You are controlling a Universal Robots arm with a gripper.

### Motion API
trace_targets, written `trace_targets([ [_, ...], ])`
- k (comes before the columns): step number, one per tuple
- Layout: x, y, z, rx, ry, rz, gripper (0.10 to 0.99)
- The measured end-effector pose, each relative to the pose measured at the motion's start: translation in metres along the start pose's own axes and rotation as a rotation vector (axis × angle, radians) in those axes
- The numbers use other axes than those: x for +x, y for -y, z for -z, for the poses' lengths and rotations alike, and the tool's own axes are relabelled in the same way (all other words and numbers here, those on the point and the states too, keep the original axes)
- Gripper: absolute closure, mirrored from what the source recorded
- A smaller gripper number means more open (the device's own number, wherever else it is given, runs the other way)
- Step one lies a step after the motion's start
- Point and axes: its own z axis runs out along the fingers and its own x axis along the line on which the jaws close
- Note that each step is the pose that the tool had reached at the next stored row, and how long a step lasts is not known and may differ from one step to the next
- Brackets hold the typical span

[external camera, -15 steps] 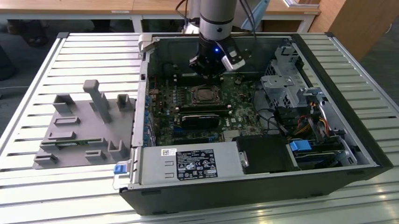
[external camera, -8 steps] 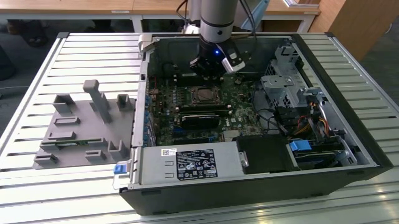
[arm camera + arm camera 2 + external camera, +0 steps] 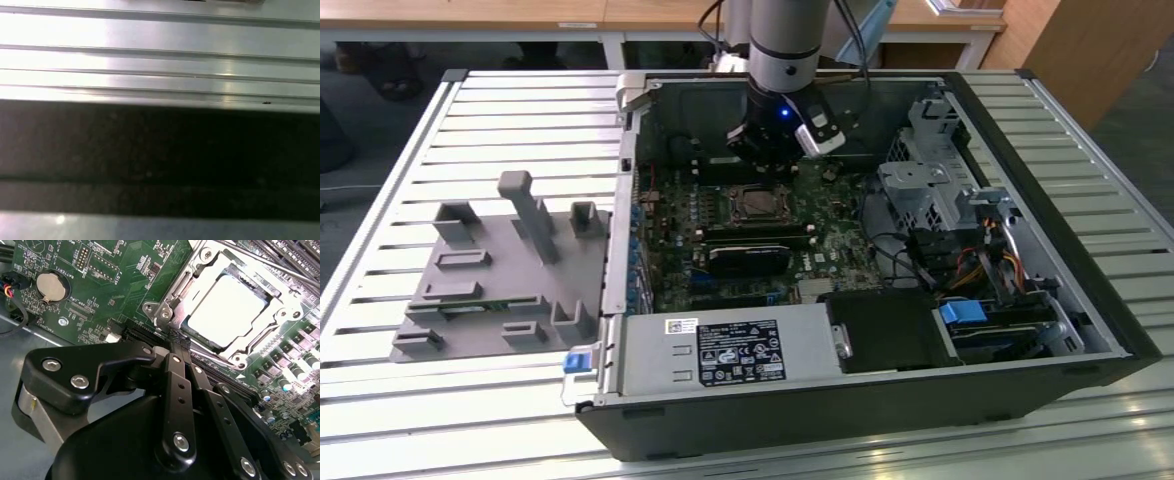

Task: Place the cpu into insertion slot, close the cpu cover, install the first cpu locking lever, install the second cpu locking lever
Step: 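Install the first cpu locking lever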

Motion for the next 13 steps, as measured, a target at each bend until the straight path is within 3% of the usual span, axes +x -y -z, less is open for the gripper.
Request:
trace_targets([
  [7,0.0000,-0.0001,-0.0002,0.003,-0.0001,0.000,0.980],
  [13,0.0001,-0.0006,-0.0015,0.024,-0.0008,0.000,0.980],
])
